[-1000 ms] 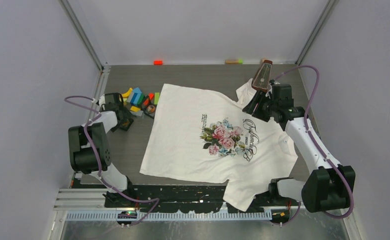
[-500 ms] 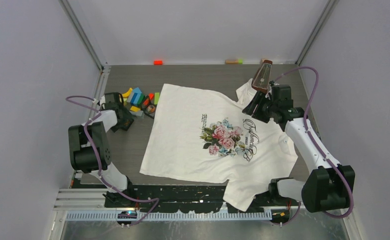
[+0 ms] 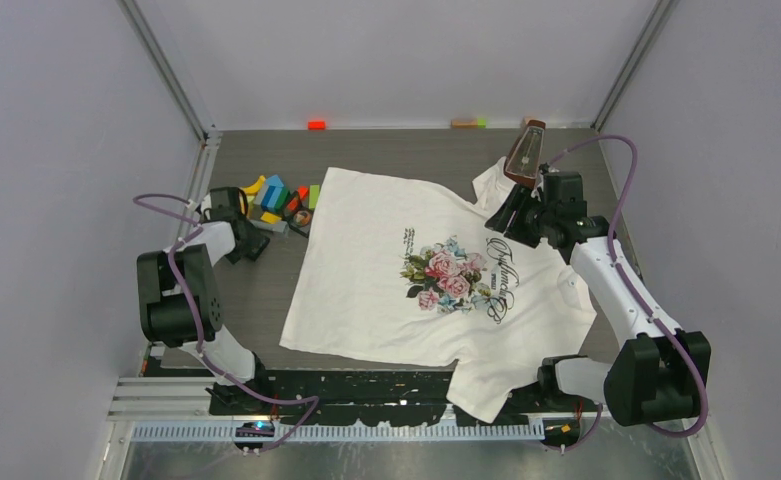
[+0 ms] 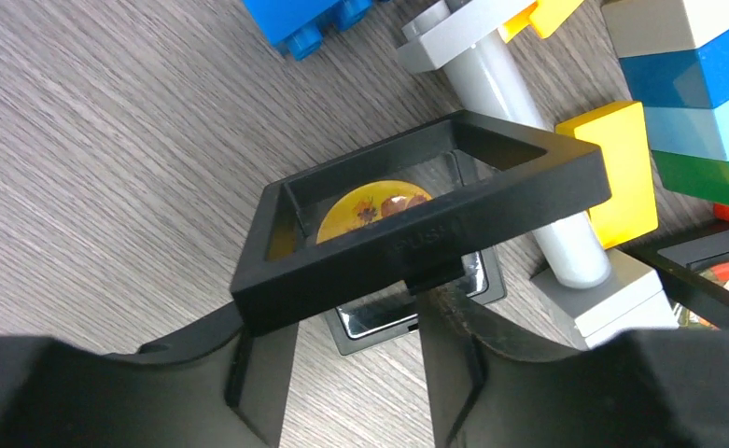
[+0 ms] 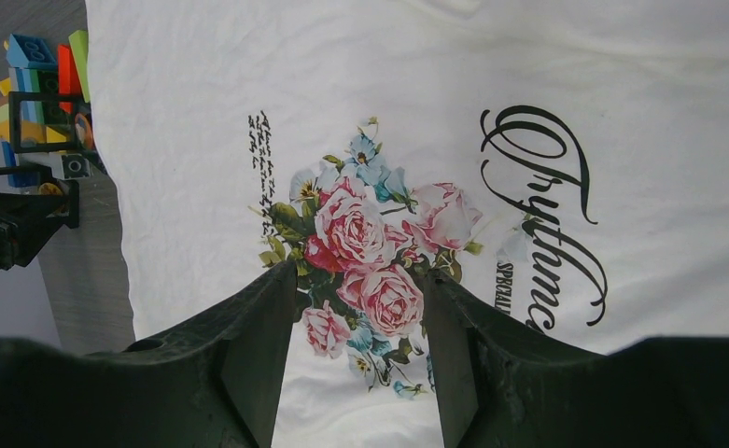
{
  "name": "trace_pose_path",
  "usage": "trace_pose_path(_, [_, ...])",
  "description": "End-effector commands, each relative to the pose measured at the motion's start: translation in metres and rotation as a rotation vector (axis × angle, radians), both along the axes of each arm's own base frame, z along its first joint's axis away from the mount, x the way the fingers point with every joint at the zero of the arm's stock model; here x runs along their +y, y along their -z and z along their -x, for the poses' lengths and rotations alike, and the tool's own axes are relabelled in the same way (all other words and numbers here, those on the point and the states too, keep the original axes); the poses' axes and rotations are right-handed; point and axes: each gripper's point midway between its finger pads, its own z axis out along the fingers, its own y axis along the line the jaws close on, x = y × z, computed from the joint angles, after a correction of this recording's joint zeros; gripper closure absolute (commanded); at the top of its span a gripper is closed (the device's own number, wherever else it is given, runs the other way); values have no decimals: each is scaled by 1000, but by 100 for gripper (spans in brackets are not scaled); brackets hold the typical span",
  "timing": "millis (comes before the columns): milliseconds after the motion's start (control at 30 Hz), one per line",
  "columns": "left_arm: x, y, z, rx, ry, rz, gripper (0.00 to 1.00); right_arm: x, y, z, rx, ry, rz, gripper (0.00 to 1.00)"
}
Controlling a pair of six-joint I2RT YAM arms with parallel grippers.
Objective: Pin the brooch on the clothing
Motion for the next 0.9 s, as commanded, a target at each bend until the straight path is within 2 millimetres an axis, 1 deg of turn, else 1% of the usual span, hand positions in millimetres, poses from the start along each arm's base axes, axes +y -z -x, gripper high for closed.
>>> trace_pose_path(0, [5,-15,1,-31,8,-27,53,3,-14,-3,-60,-5,-8,43])
trace_pose_path(100, [6,-18,1,-38,9,-35,56,3,-13,-3,-56,-4,-11,43])
trace_pose_path(333, [4,-31,5,-78,7,-33,59,2,-15,-4,-57,-2,-5,43])
trace_pose_path(433, [2,-37,4,-106,18,-29,47,2,-13,-3,-53,-2,-2,43])
trace_pose_path(467, [3,-37,4,-106,19,-28,41,2,-13,-4,-53,-2,-2,43])
trace_pose_path(500, [5,-38,3,-104,17,-28,40,2,-13,-4,-51,-3,-1,43])
trace_pose_path(633, [12,-38,-3,-105,9,-28,38,3,-11,-6,-49,-5,-4,43])
trace_pose_path(867, [13,-29,-13,-77,32,-20,38,2,-10,-6,-48,-4,0,43])
